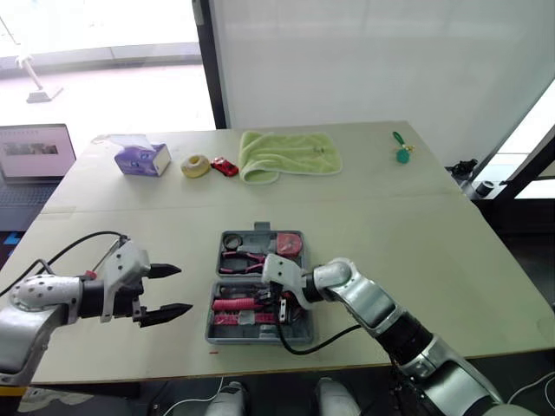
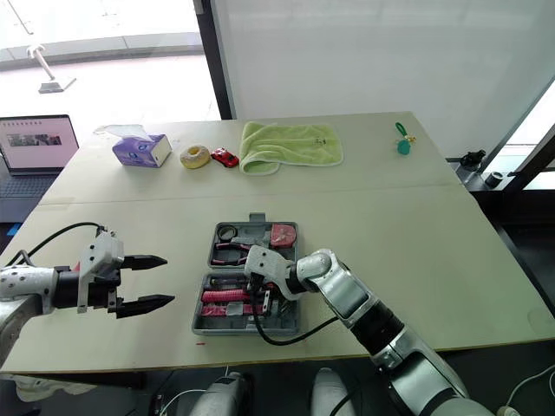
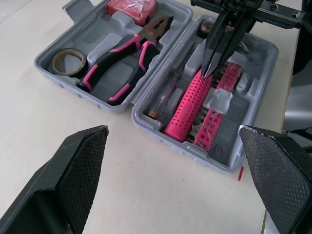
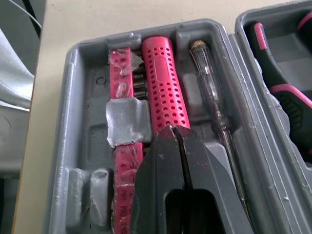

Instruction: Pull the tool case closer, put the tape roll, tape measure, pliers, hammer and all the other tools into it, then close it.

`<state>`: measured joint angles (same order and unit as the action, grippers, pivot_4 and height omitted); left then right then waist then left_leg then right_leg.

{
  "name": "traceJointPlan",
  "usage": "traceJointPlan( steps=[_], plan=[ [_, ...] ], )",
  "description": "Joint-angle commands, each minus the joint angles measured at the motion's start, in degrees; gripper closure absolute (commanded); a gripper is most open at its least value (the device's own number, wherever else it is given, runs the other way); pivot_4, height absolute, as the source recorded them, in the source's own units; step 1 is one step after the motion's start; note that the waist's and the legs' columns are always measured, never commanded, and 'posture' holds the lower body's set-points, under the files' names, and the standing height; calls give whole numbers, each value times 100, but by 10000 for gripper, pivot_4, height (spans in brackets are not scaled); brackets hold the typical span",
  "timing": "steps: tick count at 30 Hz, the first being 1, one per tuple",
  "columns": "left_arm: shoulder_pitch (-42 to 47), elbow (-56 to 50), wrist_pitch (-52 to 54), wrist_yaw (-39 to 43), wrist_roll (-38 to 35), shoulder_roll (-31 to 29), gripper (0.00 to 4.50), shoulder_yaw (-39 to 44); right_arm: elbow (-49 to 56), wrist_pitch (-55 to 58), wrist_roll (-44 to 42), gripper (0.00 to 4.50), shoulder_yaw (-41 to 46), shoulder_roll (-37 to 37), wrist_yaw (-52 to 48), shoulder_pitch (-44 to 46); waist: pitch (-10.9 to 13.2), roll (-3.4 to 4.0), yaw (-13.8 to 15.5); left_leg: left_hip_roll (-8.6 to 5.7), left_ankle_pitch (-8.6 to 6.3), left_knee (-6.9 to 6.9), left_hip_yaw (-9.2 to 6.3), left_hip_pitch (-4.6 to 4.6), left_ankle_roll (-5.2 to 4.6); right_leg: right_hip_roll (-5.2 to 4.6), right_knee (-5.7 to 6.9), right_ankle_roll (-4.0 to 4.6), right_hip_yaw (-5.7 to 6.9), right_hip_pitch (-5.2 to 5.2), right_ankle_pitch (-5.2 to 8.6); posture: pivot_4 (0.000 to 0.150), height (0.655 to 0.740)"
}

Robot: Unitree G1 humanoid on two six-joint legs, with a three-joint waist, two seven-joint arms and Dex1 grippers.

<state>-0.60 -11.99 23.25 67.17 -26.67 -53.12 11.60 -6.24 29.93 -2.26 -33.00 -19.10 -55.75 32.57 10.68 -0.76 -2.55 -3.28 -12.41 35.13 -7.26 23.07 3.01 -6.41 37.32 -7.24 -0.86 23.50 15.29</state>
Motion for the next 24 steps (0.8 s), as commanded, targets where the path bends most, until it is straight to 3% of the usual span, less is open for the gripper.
traceJointPlan(
  steps=[1,5,10,15,20,22,24],
  plan=[
    [57,-52,-54,32,50,-101,0,3,-586,-43,335,44693,-476,-31,-168,-222,-2,1,-1,0,0,-4,1,-13,0,0,-2,0,0,-11,0,1500,7375],
    [92,-16,-70,34,78,-91,0,-18,-862,-113,378,44693,-349,118,-53,-238,-19,-7,-3,2,-2,-25,3,-73,-1,0,-18,0,0,-71,3,1500,7375],
    [130,48,-88,44,90,-64,0,-25,-811,-219,156,44693,172,282,15,-180,-35,-25,-10,11,-2,-25,0,-78,-1,16,-17,3,-3,-71,2,1500,7375],
    [86,171,-49,-19,-94,73,0,218,423,-860,-533,44693,1345,331,307,-563,-31,-22,16,12,-2,-23,-3,-58,-1,16,-15,3,-5,-52,2,1500,7375],
    [-33,730,-207,-358,-123,392,0,650,592,-754,-1158,44693,2521,-113,459,-969,-31,-24,40,10,-2,-16,-8,-48,0,11,-11,2,-12,-43,1,1500,7375],
    [-115,984,-264,-587,-169,586,0,919,615,-946,-1237,39643,2964,-337,558,-1203,-31,-25,37,9,-2,-17,-1,-48,-1,11,-13,2,-10,-43,1,1500,7375],
    [-253,1344,-588,-859,-86,816,0,1242,598,-1216,-1356,31310,3588,-564,720,-1567,-30,-25,39,10,-2,-20,5,-48,-1,10,-13,2,-10,-42,2,1500,7375]
  ],
)
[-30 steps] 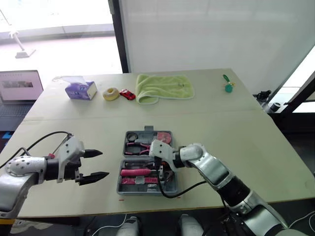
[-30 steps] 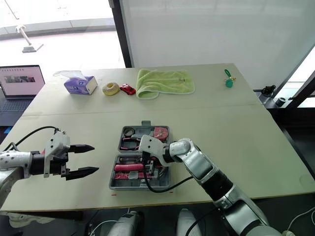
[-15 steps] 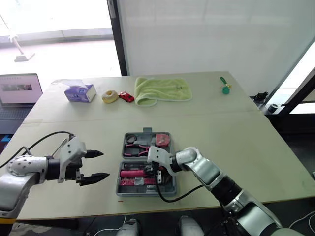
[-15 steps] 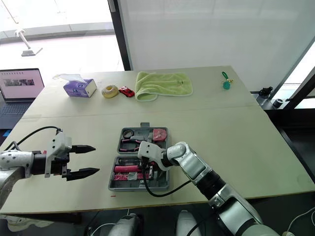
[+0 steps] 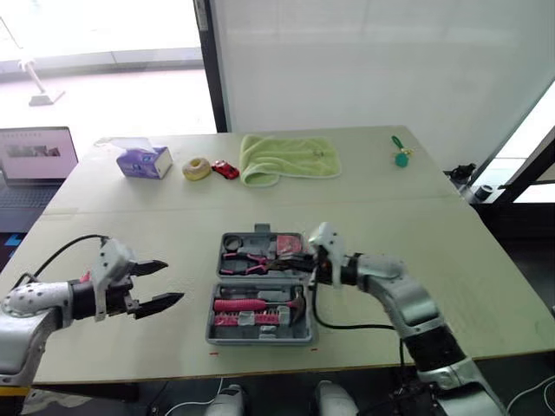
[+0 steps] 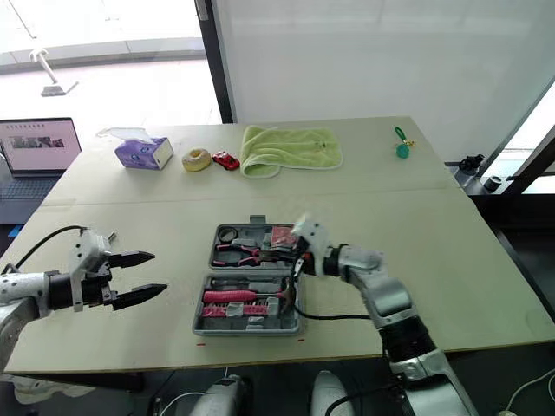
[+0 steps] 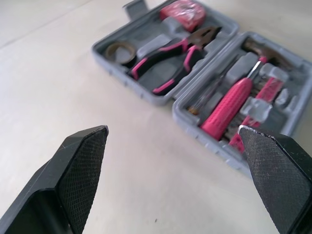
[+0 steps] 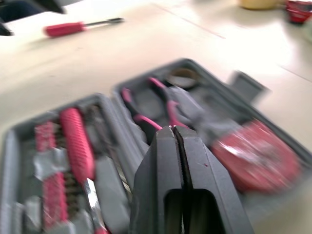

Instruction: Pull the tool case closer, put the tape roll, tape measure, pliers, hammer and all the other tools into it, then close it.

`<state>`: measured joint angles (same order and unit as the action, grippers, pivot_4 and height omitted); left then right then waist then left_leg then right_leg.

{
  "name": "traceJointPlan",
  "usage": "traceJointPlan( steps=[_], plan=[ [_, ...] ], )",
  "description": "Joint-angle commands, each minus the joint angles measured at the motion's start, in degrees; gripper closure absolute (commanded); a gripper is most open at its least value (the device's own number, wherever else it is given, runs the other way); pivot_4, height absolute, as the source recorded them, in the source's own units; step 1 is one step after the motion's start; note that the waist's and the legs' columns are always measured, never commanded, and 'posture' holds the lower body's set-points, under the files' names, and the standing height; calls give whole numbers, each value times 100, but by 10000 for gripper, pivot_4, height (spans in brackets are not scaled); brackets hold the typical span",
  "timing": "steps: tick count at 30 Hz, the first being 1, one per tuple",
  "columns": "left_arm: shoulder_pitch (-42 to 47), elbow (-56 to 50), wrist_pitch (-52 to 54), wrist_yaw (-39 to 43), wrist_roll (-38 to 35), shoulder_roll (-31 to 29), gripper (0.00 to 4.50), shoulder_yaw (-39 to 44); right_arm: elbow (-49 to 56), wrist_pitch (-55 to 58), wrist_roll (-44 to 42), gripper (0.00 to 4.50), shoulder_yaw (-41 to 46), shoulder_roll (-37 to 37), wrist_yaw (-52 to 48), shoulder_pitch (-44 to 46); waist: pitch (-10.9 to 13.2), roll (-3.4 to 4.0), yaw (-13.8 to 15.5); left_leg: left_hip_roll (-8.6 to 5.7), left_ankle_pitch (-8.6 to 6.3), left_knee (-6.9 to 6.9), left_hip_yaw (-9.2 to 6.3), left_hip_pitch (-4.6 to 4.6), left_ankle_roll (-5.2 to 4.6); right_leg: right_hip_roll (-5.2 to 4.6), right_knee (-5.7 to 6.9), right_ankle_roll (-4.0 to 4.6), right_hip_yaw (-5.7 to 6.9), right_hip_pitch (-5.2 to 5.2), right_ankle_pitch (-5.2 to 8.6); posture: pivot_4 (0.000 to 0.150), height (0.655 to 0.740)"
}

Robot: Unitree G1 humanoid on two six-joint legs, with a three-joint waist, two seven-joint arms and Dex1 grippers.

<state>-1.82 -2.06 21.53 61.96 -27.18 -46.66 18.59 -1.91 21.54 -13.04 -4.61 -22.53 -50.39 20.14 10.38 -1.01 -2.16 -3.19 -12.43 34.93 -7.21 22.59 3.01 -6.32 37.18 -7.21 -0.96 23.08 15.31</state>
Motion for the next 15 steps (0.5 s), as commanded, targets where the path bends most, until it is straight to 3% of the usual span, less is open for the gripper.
traceJointPlan(
  steps=[1,6,10,15],
  plan=[
    [-192,617,-671,-521,47,299,0,741,83,-665,-291,26998,1088,-361,253,-613,0,0,5,0,0,0,0,0,0,-1,0,0,0,0,0,1500,7375],
    [-490,1752,-1853,-1200,329,634,0,1478,-557,-1879,-409,1236,2422,-441,838,-1833,-1,-9,97,-4,-1,-3,24,-3,-1,-17,-9,-2,-4,-2,0,1500,7375],
    [-747,1982,-1866,-1561,65,845,0,1899,-1160,-2603,-522,549,3169,-327,1316,-2391,-1,-8,128,2,-2,-1,36,-8,-1,-19,-13,15,-12,-5,10,1500,7375],
    [-976,2003,-2015,-1878,73,1122,0,2059,-1533,-2907,-641,549,3351,-169,1542,-2604,-1,-9,130,8,-2,3,37,-12,-1,-26,-15,17,-14,-14,11,1500,7375]
  ],
)
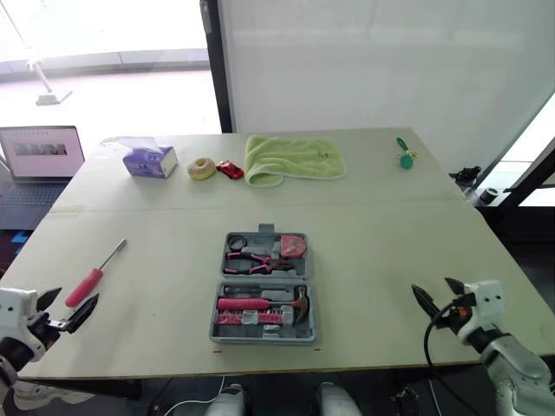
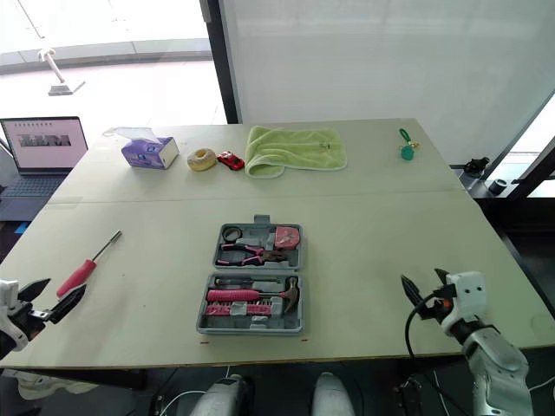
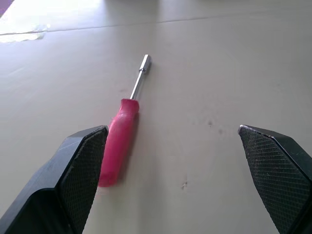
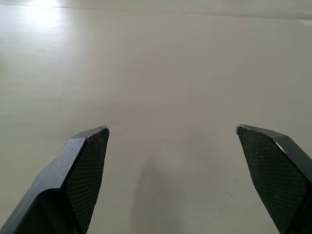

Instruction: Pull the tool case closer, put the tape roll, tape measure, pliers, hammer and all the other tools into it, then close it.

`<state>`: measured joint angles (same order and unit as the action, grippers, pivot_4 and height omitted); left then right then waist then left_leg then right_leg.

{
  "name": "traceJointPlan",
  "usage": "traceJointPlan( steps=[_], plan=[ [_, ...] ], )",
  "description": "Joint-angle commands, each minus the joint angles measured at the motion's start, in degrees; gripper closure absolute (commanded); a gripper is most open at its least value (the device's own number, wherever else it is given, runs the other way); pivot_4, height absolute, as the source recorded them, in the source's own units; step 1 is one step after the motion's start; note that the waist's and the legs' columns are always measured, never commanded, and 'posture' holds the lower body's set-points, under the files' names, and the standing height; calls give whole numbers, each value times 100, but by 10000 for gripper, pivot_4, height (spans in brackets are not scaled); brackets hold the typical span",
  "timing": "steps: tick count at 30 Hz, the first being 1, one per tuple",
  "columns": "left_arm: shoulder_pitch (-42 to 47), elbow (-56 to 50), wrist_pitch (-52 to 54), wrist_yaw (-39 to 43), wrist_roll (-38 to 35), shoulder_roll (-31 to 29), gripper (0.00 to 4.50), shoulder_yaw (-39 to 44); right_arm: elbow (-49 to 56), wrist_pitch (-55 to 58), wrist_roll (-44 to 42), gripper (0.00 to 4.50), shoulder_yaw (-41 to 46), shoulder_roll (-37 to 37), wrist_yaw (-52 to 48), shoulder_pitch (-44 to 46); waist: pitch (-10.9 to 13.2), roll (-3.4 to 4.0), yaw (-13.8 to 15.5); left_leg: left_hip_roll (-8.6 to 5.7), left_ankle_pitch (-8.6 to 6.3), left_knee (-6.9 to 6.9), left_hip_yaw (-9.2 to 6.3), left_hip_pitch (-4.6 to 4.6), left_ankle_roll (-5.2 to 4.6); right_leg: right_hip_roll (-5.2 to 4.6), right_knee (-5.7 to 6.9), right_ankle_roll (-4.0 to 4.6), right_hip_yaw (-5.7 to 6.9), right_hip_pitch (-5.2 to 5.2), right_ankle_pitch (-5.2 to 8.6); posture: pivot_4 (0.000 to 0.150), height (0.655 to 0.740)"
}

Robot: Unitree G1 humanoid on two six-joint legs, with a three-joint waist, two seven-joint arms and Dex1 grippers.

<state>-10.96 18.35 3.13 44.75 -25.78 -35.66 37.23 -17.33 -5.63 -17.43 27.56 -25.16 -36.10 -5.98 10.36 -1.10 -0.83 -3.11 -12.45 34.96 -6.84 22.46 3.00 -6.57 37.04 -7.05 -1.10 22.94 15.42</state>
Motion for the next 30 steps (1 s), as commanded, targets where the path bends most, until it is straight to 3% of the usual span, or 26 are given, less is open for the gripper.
traceJointPlan(
  steps=[1,6,12,15,18,24,30],
  plan=[
    [-82,-35,-225,-199,-33,37,0,196,4,-188,-235,549,123,102,113,14,0,0,-6,0,0,0,0,-1,0,2,0,0,1,0,0,1500,7375],
    [-95,-161,-215,-319,-151,79,0,246,149,22,-351,549,-48,-65,4,366,-1,1,-13,1,0,1,1,-1,0,1,0,1,-1,-1,0,1500,7375],
    [-276,-391,-192,-387,-278,136,0,286,1084,1007,-727,549,-573,-236,-290,972,-1,2,-21,4,0,0,-1,-1,0,3,1,1,-1,0,0,1500,7375],
    [-567,-752,-163,-598,-400,374,0,434,1883,2015,-993,549,-1395,-554,-912,1568,0,3,-26,3,0,1,5,0,0,-3,-1,1,-7,2,0,1500,7375],
    [-1176,-1319,-203,-845,-451,790,0,619,2602,3746,-1868,549,-2213,-852,-1545,2817,2,5,-69,6,-1,1,3,3,-2,-7,-1,1,-18,12,0,1500,7375],
    [-2063,-2006,-287,-1117,-601,1421,0,927,2697,4821,-2245,549,-2935,-997,-2217,4364,-5,-17,64,2,-7,6,-8,41,-7,-13,-41,4,12,16,1,1500,7375],
    [-2432,-2342,-278,-1245,-741,1684,0,1030,2769,5276,-2436,549,-3224,-913,-2537,4928,-7,-24,154,-8,-7,29,-9,92,-7,-21,-89,5,21,32,-23,1500,7375]
  ],
)
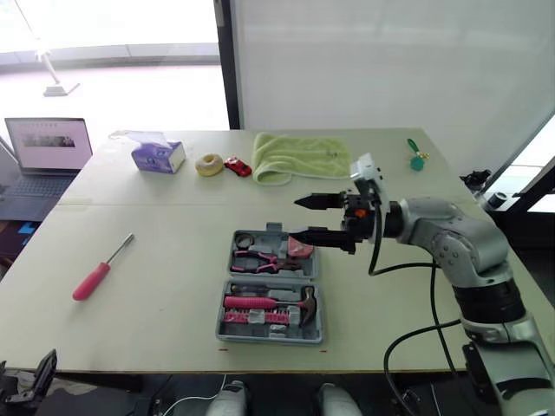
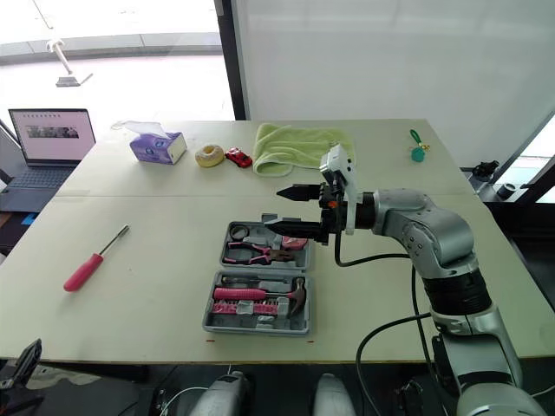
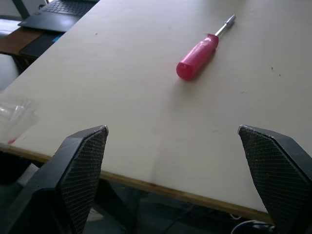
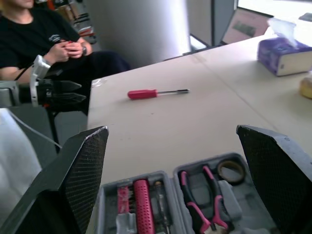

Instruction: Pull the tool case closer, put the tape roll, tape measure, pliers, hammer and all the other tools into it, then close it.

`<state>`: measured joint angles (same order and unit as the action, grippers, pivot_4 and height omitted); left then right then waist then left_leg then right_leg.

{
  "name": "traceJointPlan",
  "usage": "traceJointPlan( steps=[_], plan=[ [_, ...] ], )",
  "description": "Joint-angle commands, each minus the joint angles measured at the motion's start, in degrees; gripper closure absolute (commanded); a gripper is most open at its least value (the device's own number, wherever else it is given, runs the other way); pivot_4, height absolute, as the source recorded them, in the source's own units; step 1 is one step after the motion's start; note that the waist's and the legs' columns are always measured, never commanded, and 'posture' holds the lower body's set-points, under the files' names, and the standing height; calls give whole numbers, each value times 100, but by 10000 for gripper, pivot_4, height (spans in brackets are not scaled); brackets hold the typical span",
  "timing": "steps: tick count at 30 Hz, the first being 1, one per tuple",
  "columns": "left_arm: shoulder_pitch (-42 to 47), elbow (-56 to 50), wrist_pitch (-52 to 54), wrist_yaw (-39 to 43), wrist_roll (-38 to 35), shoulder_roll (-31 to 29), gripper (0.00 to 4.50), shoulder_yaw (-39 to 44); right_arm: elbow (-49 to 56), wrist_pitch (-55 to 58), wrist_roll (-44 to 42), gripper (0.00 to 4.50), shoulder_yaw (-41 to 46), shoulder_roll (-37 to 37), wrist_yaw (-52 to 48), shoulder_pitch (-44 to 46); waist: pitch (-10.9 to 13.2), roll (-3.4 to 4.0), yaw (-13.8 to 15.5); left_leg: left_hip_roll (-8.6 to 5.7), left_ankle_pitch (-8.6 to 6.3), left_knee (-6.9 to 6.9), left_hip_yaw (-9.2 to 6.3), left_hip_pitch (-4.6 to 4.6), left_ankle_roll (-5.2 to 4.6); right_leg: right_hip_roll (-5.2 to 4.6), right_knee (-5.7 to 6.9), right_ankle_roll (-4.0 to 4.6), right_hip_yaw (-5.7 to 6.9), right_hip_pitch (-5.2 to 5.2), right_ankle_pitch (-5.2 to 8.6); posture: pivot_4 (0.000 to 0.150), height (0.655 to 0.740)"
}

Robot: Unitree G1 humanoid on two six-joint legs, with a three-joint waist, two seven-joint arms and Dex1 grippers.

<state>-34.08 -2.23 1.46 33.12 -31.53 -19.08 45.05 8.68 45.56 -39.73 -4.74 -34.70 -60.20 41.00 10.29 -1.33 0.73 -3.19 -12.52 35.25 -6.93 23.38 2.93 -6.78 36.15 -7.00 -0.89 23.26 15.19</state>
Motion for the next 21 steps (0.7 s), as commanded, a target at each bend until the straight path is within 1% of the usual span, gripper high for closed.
traceJointPlan(
  steps=[1,5,9,11,12,14,16,17,19,21],
  plan=[
    [-136,-336,-88,-102,-199,18,0,267,217,210,-231,549,-20,49,-149,262,0,-1,-6,0,0,0,2,1,0,-1,-2,1,-1,1,-1,1500,7375],
    [30,-489,156,-165,-248,-220,0,181,435,336,-304,549,15,39,-75,157,0,0,-5,2,0,-4,0,1,0,2,0,1,2,4,-1,1500,7375],
    [573,-366,808,-325,-362,-746,0,74,701,441,-353,549,78,22,80,-19,0,-1,-7,3,0,-4,-7,0,0,8,5,1,10,5,-1,1500,7375],
    [1009,-203,1184,-328,-371,-1134,0,-61,850,487,-370,549,98,6,174,-129,0,0,-14,1,0,-3,-7,0,-1,10,6,-1,10,4,-2,1500,7375],
    [1435,89,1416,-297,-306,-1494,0,-199,943,498,-359,549,119,10,274,-199,0,0,-16,0,0,-3,-7,0,-1,12,7,-1,10,6,-2,1500,7375],
    [2050,619,1681,-230,-136,-2020,0,-419,1075,516,-346,549,151,31,442,-278,2,0,4,-2,0,-5,-5,-2,-1,14,7,-4,7,5,-4,1500,7375],
    [2773,1513,1796,71,25,-2506,0,-712,1207,599,-402,549,205,58,630,-322,1,-2,-30,-3,2,-3,-20,0,0,34,16,-5,19,9,-8,1500,7375],
    [3153,2036,1731,203,191,-2705,0,-916,1302,665,-458,549,226,64,713,-338,1,0,-43,-4,2,-4,-18,-3,0,34,16,-17,18,7,-15,1500,7375],
    [3873,3082,1442,379,750,-3021,0,-1506,1507,819,-589,549,279,80,880,-360,1,3,-102,-3,2,-8,-16,-3,1,37,16,-22,17,10,-18,1500,7375],
    [4643,4035,1184,604,1078,-3126,0,-1921,1691,953,-683,549,340,68,1065,-371,1,3,-180,-5,2,-13,-10,-3,0,35,17,-35,12,14,-25,1500,7375]
  ],
)
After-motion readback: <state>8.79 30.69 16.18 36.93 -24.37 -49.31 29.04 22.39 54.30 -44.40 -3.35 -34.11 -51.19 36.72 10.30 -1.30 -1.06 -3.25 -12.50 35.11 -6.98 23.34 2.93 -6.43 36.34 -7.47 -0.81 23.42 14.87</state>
